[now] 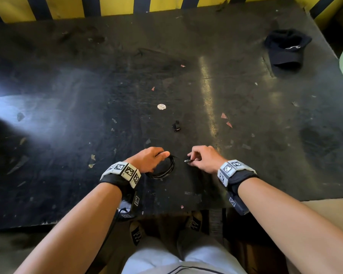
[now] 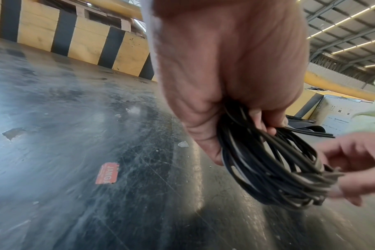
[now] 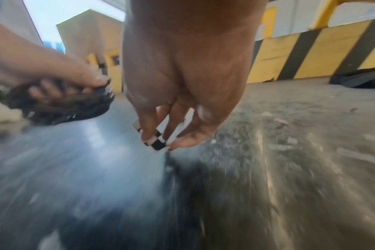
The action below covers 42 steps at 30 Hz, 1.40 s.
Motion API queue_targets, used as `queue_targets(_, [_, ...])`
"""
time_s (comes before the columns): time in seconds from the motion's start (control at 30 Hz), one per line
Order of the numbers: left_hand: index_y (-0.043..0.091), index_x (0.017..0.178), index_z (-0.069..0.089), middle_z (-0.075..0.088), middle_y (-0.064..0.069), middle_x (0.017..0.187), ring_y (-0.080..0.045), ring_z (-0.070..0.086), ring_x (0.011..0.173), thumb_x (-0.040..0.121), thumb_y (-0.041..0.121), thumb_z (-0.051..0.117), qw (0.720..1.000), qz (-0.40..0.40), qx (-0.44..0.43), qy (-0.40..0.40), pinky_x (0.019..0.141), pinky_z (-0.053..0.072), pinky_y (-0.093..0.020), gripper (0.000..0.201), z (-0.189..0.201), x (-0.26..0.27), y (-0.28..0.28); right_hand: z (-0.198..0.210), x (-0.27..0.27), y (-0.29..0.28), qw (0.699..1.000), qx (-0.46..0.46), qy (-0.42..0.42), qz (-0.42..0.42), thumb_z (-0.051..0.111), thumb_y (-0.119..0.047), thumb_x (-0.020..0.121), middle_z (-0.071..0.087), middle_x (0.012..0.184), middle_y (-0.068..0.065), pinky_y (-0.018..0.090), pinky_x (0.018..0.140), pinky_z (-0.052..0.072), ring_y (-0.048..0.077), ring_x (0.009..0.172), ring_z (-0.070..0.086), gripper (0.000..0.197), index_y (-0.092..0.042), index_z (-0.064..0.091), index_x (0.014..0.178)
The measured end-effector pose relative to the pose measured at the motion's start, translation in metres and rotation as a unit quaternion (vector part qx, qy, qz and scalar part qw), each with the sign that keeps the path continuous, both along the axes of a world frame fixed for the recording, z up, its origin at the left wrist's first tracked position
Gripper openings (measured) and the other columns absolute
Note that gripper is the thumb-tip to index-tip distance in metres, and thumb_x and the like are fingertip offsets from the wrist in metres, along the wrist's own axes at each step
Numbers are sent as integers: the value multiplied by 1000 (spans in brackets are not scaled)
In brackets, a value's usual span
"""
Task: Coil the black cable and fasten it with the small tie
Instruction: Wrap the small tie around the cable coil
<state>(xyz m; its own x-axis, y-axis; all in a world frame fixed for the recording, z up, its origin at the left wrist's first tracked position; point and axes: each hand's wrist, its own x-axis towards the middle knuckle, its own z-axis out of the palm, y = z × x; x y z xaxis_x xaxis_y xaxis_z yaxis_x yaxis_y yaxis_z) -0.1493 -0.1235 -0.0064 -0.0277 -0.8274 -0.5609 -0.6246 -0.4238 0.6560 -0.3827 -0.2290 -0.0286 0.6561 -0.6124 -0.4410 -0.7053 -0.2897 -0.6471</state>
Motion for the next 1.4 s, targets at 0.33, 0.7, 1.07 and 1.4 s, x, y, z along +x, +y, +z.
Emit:
queue_targets(0.33, [20, 84, 52, 58, -1, 74, -11, 51, 58, 106, 46, 43, 995, -86, -23, -54, 55, 39, -23, 35, 19, -16, -1, 82, 32, -34, 989, -21, 45, 142, 70, -13, 78, 78, 96, -5, 34, 84, 62, 11, 88, 74, 22, -34, 73, 73])
queue_targets(0.7, [29, 88, 53, 64, -6, 83, -14, 58, 66, 104, 52, 40, 992, -110, -46, -29, 60, 44, -25, 31, 20, -19, 1, 91, 47, -33, 967, -94, 142, 189, 67, -16, 73, 73, 75, -5, 27, 55, 56, 14, 68, 68, 8, -22, 73, 73])
queue_targets(1.07, [18, 85, 51, 57, -2, 73, -11, 51, 56, 104, 51, 41, 994, -95, -39, -30, 52, 43, -25, 40, 22, -23, 3, 86, 48, -27, 981, 42, 97, 160, 65, -16, 78, 77, 73, -4, 19, 61, 54, 5, 65, 70, 10, -21, 73, 80])
queue_targets(1.4, [16, 90, 53, 55, -2, 75, -11, 53, 58, 106, 46, 41, 996, -73, -42, 6, 54, 50, -26, 36, 22, -22, 8, 80, 43, -22, 981, 132, 28, 139, 66, -12, 84, 78, 84, 1, 22, 67, 53, 3, 67, 67, 15, -16, 76, 94])
